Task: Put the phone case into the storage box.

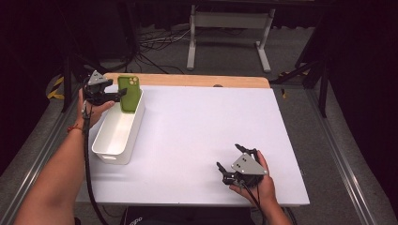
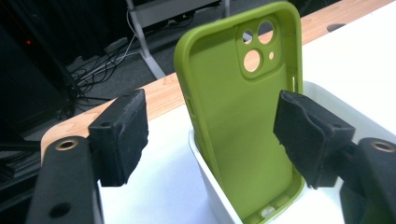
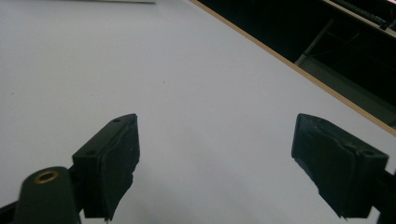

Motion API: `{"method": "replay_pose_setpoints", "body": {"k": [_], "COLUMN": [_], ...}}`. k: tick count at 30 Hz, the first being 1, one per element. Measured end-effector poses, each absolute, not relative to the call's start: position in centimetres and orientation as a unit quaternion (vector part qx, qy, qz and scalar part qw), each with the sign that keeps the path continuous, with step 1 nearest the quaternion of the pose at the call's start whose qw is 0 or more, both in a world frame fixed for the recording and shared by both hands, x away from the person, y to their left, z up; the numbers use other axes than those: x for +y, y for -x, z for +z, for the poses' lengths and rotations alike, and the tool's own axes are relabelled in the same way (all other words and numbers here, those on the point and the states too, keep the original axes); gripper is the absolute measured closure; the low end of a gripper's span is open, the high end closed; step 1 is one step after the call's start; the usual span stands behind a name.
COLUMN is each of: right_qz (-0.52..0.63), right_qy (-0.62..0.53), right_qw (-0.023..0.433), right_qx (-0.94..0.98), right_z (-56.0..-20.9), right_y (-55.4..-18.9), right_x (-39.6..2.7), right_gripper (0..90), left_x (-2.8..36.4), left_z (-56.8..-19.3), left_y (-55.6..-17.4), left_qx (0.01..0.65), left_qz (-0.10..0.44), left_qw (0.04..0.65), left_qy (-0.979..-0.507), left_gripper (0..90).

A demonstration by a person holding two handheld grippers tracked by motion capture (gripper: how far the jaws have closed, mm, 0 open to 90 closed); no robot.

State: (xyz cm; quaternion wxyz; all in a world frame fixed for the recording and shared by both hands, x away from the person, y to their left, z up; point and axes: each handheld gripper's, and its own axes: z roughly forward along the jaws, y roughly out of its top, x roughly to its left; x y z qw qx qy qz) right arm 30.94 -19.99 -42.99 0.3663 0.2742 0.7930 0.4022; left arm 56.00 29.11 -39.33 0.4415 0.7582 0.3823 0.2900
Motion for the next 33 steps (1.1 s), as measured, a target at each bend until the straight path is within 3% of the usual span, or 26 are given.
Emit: {"method": "replay_pose_setpoints", "body": {"k": [11, 33], "right_qz": [0.403, 0.408], "right_qy": [-0.268, -0.262], "right_qw": [0.365, 0.365], "right_qx": [0.795, 0.795], "right_z": [-43.0, -42.7], "right_y": [-31.2, -31.4], "right_x": [-20.0, -19.9], "right_gripper": [16.4, 16.4], "left_x": [28.5, 28.5], "left_z": [-38.7, -37.0], "left_y": [-55.5, -53.8], "left_qx": [0.385, 0.382], "left_qz": [0.287, 0.29], "left_qw": [0.444, 0.472], "left_qy": [-0.757, -0.74], "left_gripper": [16.1, 10.4]}}
